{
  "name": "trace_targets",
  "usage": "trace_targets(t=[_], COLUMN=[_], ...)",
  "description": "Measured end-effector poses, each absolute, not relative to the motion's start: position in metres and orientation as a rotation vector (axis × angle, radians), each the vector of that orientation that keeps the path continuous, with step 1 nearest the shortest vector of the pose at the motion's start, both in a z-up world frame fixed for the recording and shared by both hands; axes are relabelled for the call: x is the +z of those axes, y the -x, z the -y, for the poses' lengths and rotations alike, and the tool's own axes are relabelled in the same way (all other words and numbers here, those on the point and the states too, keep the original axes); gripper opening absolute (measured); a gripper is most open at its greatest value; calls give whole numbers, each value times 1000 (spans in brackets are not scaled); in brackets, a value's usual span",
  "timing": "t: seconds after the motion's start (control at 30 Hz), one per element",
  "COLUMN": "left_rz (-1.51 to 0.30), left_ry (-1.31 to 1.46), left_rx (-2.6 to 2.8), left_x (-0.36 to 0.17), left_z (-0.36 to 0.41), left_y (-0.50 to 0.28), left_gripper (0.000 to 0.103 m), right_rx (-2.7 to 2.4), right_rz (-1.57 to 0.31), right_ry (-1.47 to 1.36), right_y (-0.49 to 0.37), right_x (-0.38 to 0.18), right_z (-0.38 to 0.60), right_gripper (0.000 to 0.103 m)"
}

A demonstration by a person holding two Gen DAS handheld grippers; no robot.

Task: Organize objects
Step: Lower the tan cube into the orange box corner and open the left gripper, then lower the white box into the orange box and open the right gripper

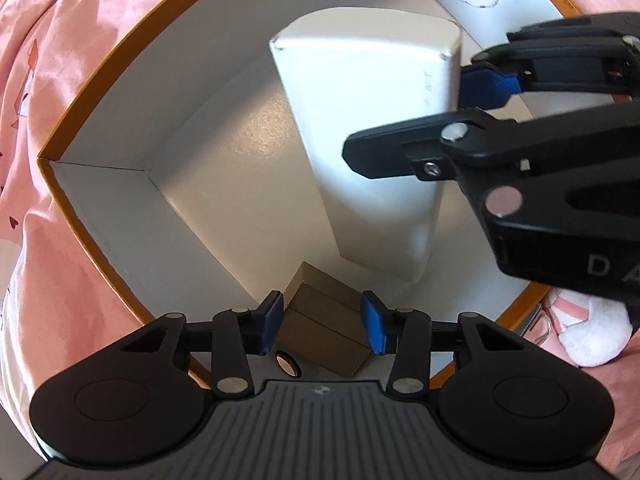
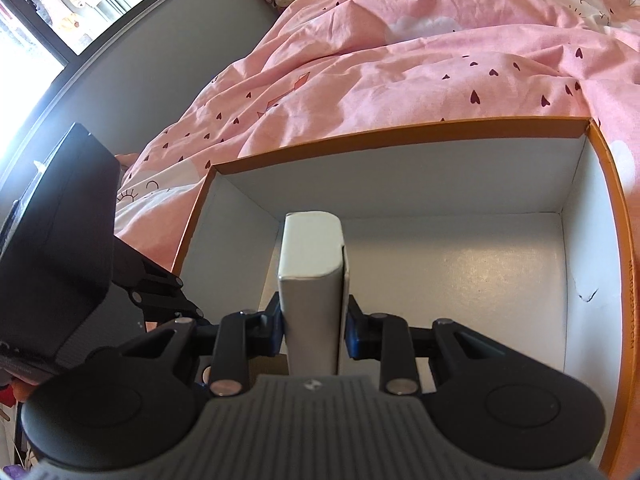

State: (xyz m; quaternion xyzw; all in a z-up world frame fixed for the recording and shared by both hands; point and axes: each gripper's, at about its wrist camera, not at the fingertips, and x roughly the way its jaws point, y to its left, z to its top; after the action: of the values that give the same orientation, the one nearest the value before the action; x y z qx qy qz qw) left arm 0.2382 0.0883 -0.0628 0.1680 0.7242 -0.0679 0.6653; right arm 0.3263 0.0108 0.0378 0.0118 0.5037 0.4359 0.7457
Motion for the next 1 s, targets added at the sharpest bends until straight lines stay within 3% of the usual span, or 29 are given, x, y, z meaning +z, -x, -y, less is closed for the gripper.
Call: trace_targets(t=[0.13,0.4,0.7,0.73,0.87,1.0], left_rz=[-1655,-1593,-1503,-1504,-1494,-1546], left_ry=[-372,-439,-385,-374,-376,-379], left_rx=[-111,-204,-354,-340,-273,-185], left_x=[-63,-65,-57,-55,-45,-48], left_z=[-90,-82,-77,-79,-87,-99], left_y=[-235,-213,-196,-195,-186,-177], left_gripper=[54,38,36,36,61,66], right_rx=[938,907,852,846,842,856], right_rz=[-1079,-1068,-1074,-1078,-1081,-1078], right_ry=[-8,-3,15,14,15,11], right_y=[-327,-332,-337,-338,-338,-336], right_x=[42,46,49,48,48,49], right_z=[-6,7,21,22,24,22], right_gripper=[31,31,31,31,31,31])
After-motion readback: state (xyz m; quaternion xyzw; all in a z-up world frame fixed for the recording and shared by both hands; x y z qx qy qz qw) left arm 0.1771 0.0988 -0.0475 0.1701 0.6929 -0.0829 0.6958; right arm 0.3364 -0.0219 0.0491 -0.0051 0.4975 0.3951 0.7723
